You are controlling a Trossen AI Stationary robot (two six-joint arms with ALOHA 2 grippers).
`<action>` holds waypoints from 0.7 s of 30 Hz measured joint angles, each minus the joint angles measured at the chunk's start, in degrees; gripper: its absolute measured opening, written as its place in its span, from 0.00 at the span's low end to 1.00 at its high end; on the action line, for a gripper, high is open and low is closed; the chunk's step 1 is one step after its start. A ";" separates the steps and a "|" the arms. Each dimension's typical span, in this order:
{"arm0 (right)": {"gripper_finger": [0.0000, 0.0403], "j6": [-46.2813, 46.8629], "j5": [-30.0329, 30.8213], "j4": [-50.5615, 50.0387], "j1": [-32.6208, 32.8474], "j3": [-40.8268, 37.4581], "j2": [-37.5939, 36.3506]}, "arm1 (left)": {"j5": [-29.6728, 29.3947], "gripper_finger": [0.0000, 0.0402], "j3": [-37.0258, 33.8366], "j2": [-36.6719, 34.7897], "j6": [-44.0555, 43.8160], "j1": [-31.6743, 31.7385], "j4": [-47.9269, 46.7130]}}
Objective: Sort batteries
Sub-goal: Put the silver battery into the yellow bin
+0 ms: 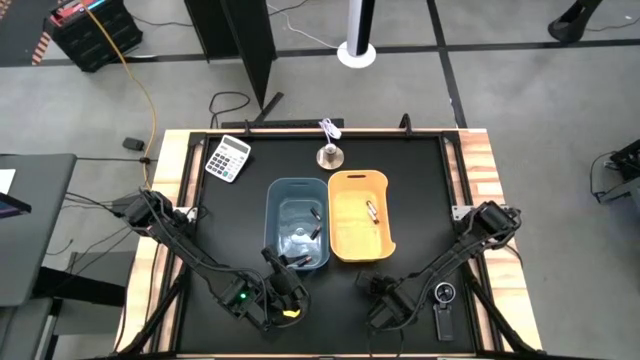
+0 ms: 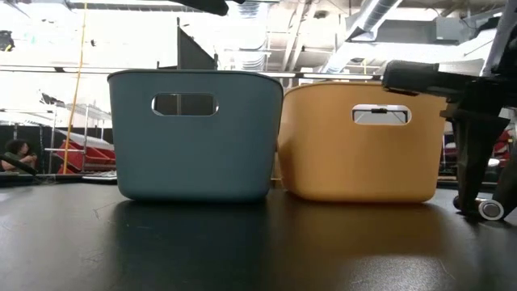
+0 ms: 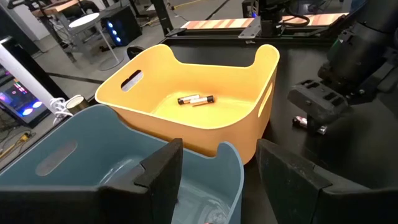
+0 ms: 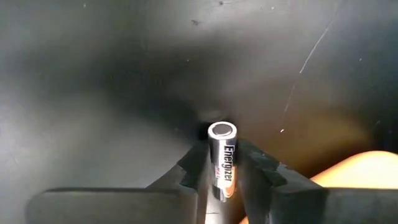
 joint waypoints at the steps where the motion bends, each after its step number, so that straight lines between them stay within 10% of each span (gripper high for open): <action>1: 0.23 0.68 -0.56 0.05 0.00 0.00 -0.01 | 0.01 0.49 0.00 0.00 0.00 0.00 0.00; 21: 0.04 8.09 -2.35 5.34 1.66 0.03 -0.29 | 0.55 0.49 0.00 0.00 -0.35 0.00 0.00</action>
